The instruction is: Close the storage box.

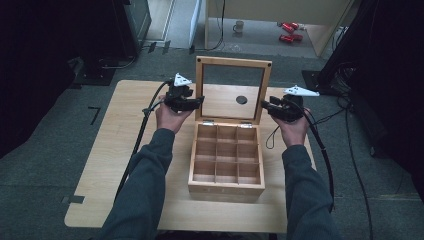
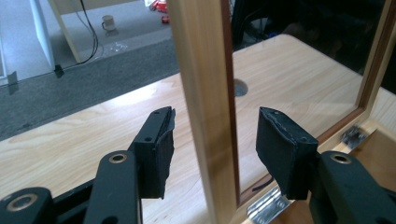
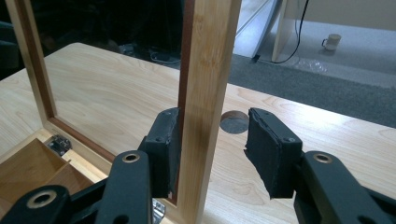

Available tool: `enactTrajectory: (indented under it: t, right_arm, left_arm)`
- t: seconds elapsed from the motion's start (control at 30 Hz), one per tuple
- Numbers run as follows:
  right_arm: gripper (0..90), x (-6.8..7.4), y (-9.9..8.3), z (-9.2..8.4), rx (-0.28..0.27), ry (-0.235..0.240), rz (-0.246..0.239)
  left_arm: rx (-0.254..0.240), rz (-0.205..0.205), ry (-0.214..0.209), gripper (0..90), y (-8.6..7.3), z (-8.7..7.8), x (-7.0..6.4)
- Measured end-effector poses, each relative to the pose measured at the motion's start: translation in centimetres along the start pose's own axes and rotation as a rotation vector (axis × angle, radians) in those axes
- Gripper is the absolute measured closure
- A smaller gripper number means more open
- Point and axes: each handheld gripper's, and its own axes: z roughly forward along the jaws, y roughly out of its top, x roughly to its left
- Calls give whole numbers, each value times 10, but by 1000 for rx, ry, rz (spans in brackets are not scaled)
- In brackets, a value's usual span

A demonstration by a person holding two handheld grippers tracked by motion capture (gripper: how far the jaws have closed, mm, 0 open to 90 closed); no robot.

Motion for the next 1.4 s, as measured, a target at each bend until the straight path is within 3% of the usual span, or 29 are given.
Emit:
enactTrajectory:
  t: [0.1,0.3,0.63,0.73,0.9,1.07,1.17,1.33,1.4]
  right_arm:
    - [528,-1,1,3,11,0,8]
    - [511,0,3,9,19,12,8]
    - [561,0,5,16,23,30,43]
    - [612,2,4,18,21,57,58]
    - [632,4,4,17,15,52,54]
    - [658,6,4,13,15,45,43]
    - [653,9,3,11,9,38,40]
    - [636,16,-1,3,-17,25,16]
    - [632,17,-2,2,-20,23,17]
  left_arm:
    - [-2,6,1,478,3,1,-2]
    - [3,-22,-19,491,2,7,-1]
    - [11,-41,-25,523,0,9,0]
    - [10,-50,-21,542,1,9,-1]
    - [9,-65,-14,560,1,7,-2]
    - [-24,-88,-10,595,-3,2,-4]
    - [-33,-82,2,598,-4,0,-8]
    - [-27,-25,14,602,-6,-9,-15]
    - [-34,-27,14,603,-7,-10,-15]
